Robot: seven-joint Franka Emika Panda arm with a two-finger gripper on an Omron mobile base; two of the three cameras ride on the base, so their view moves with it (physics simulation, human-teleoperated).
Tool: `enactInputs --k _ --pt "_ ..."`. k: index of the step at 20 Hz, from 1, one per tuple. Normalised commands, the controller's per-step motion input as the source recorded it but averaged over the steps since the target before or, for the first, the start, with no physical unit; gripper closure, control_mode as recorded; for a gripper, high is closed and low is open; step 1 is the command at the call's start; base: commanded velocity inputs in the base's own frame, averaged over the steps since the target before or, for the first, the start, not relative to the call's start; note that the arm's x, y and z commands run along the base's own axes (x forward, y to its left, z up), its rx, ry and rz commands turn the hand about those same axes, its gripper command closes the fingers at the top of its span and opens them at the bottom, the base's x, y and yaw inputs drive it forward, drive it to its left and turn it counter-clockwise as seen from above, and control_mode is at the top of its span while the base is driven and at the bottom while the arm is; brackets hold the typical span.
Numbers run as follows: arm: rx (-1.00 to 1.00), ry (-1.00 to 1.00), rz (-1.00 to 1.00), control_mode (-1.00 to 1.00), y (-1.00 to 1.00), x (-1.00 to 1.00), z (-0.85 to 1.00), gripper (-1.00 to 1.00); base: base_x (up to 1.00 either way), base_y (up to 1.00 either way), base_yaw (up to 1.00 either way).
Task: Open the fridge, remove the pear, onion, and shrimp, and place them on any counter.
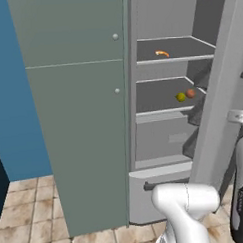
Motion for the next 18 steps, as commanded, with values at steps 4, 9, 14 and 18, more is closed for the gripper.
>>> enactInputs --k 4,9,14,18 --pt "0.0 -0.14 -0.05 -1.0 0.07 -1.0 0.26 -1.0 0.0 0.0 0.0" --pt "-0.02 0.06 -0.19 -1.0 0.68 -0.11 0.19 -1.0 0.0 0.0 0.0" --pt "-0.08 0.32 -0.27 -1.0 0.91 0.68 0.0 -1.0 0.0 0.0 0.0" --pt "-0.01 0.3 -0.25 -1.0 0.52 0.83 0.0 -1.0 0.0 0.0 0.0"
